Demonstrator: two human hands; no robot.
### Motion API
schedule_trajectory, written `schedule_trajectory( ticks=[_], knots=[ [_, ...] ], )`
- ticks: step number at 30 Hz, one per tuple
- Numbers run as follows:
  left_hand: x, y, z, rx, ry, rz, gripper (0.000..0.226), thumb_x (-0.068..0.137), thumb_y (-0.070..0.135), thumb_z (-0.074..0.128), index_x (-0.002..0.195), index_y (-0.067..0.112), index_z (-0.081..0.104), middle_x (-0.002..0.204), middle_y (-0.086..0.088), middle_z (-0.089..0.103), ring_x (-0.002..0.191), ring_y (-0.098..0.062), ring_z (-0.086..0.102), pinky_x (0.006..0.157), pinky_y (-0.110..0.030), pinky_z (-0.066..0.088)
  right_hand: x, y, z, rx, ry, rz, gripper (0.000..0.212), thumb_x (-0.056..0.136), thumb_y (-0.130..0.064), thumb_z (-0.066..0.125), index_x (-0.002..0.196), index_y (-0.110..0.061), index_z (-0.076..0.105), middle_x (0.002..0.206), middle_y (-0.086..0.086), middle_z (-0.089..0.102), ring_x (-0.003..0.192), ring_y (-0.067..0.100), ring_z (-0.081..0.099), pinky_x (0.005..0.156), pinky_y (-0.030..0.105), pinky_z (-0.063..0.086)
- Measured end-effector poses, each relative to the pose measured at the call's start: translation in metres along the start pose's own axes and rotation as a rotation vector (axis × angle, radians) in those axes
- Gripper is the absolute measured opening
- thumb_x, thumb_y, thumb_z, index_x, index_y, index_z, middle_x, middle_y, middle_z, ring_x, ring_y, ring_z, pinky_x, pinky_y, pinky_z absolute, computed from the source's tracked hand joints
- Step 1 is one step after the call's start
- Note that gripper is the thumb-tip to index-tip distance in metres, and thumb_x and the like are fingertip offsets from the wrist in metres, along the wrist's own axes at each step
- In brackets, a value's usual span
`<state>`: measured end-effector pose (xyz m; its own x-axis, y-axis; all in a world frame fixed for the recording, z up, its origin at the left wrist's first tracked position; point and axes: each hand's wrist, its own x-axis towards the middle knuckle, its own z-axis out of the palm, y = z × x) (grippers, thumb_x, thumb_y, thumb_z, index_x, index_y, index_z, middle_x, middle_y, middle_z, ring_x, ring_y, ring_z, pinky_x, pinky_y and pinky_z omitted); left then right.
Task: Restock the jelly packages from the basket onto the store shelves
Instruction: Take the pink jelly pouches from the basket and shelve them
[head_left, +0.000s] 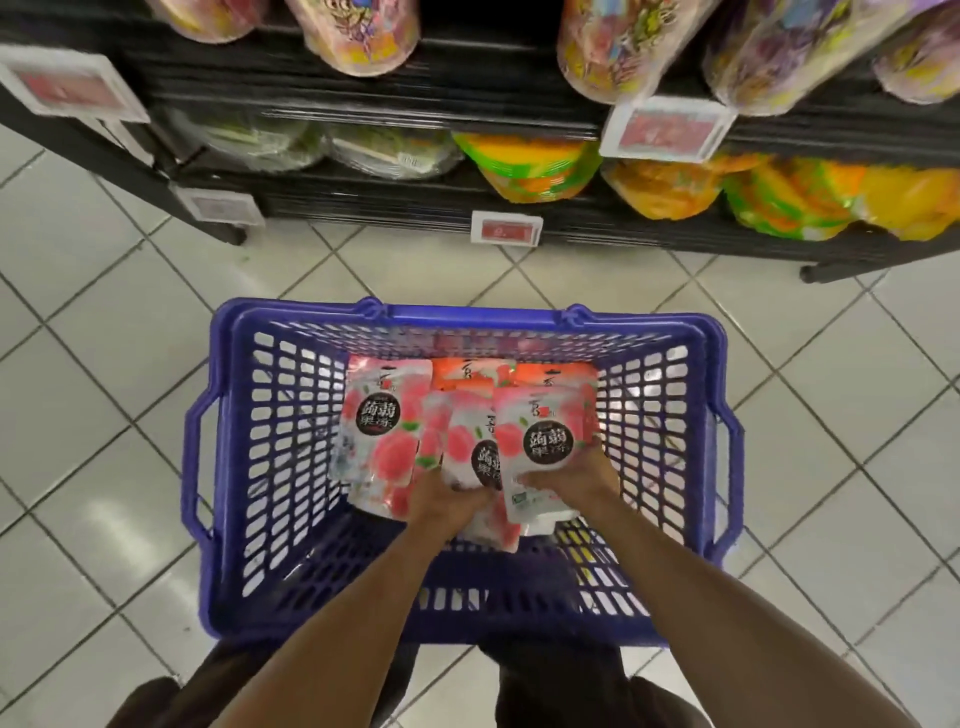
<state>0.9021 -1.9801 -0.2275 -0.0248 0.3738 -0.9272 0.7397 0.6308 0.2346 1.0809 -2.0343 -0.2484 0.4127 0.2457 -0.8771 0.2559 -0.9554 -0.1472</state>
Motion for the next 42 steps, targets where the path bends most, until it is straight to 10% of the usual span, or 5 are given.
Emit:
schedule_trajectory(
  ticks=[10, 18, 28, 32, 42],
  knots=[
    [-0.148, 0.041, -0.074, -0.457, 0.042, 0.078, 0.029, 0.074, 0.02, 0.084, 0.087, 0.03, 0.06, 0.082, 0.015, 0.067, 0.077, -0.003, 0.061, 0.058, -0.011, 0.044, -0.163, -0.01, -0.078, 0.717, -0.035, -0.139, 0.057, 0.054, 0.002, 0.093, 0.105, -0.006, 0.07, 0.099, 0.007, 0.077, 0.097, 0.024, 0.073, 0.084, 0.04, 0.06],
    [-0.35, 0.136, -0.184, -0.614, 0.018, 0.376, 0.041, 0.07, 0.023, 0.086, 0.108, 0.022, 0.071, 0.1, 0.001, 0.077, 0.102, -0.021, 0.07, 0.09, -0.038, 0.054, -0.37, -0.099, -0.219, 0.849, 0.027, -0.42, 0.063, 0.06, -0.009, 0.092, 0.117, -0.009, 0.065, 0.105, 0.009, 0.075, 0.101, 0.029, 0.071, 0.091, 0.053, 0.056],
    [-0.576, 0.243, -0.305, -0.644, 0.138, 0.791, 0.035, 0.07, 0.023, 0.086, 0.1, 0.036, 0.073, 0.092, 0.015, 0.076, 0.089, -0.004, 0.071, 0.072, -0.02, 0.055, -0.577, -0.193, -0.345, 0.996, 0.023, -0.801, 0.041, 0.09, -0.011, 0.065, 0.13, -0.007, 0.059, 0.119, 0.012, 0.069, 0.109, 0.028, 0.065, 0.095, 0.043, 0.053],
    [-0.638, 0.261, -0.34, -0.666, 0.102, 0.942, 0.035, 0.073, 0.013, 0.083, 0.105, 0.018, 0.072, 0.104, -0.007, 0.076, 0.101, -0.027, 0.07, 0.09, -0.045, 0.054, -0.634, -0.219, -0.376, 0.963, 0.056, -0.997, 0.031, 0.083, -0.026, 0.075, 0.113, -0.024, 0.068, 0.099, 0.001, 0.074, 0.085, 0.016, 0.069, 0.07, 0.026, 0.054],
    [-0.719, 0.289, -0.409, -0.714, 0.037, 1.164, 0.061, 0.056, 0.038, 0.086, 0.111, 0.017, 0.069, 0.103, -0.007, 0.076, 0.095, -0.025, 0.073, 0.075, -0.035, 0.061, -0.739, -0.273, -0.43, 0.942, 0.117, -1.255, 0.039, 0.07, -0.036, 0.08, 0.105, -0.028, 0.066, 0.107, 0.006, 0.075, 0.096, 0.026, 0.073, 0.07, 0.034, 0.06]
  ],
)
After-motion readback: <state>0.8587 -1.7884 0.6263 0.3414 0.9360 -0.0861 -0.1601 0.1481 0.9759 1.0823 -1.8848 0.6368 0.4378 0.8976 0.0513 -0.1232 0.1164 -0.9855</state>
